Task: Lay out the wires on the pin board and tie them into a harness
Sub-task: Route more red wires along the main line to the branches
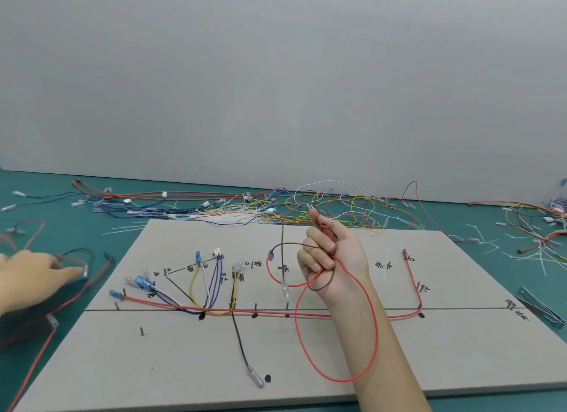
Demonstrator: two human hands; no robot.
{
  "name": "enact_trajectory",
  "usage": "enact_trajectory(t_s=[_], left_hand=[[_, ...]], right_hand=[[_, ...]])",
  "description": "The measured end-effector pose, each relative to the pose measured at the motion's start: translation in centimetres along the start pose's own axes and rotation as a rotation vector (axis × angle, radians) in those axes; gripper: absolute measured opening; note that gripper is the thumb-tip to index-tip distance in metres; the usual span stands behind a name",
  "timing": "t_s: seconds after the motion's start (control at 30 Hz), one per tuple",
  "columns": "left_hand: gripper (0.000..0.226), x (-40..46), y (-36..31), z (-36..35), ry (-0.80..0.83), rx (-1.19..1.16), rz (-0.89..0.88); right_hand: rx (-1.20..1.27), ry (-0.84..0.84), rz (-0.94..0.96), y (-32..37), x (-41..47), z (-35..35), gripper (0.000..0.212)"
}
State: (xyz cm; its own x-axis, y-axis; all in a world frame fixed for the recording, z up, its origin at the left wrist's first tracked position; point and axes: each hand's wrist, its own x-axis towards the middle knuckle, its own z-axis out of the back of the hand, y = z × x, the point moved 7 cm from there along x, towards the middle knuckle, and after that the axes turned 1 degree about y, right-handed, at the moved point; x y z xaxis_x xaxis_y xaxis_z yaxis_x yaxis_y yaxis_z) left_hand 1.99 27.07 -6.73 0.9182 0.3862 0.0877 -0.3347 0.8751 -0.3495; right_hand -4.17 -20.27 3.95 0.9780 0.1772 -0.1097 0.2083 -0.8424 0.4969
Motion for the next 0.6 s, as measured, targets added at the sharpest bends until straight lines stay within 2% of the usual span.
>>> enact_trajectory(t_s=[0.07, 0.1, 0.27, 0.43, 0.5, 0.6], left_hand=[[0.025, -0.5, -2.3, 1.7, -0.066, 0.035, 0.030], [0.026, -0.8, -3.5, 2.3, -0.093, 0.034, -0.009], [0.018, -7.7, -14.4, 6.2, -0.207, 0.008, -0.380], [0.014, -14.0, -21.4, 6.8, -0.021, -0.508, -0.581], [0.015, -14.8, -22.8, 6.7, 0.053, -0.692, -0.594], [0.016, -15.8, -24.8, 6.1, 0.130, -0.813, -0.584]], right_hand=[[0.004, -0.002, 0.002, -0.1, 0.0, -0.1, 0.027], [0.006, -0.004, 0.007, -0.1, 0.1, -0.2, 0.026], [0.012, -0.017, 0.053, -0.1, 0.3, -0.4, 0.022], [-0.011, -0.004, 0.066, -0.3, 0.3, -0.7, 0.022], [-0.022, 0.004, 0.061, -0.5, 0.3, -0.9, 0.023], [-0.031, 0.019, 0.043, -0.8, 0.2, -1.2, 0.023]])
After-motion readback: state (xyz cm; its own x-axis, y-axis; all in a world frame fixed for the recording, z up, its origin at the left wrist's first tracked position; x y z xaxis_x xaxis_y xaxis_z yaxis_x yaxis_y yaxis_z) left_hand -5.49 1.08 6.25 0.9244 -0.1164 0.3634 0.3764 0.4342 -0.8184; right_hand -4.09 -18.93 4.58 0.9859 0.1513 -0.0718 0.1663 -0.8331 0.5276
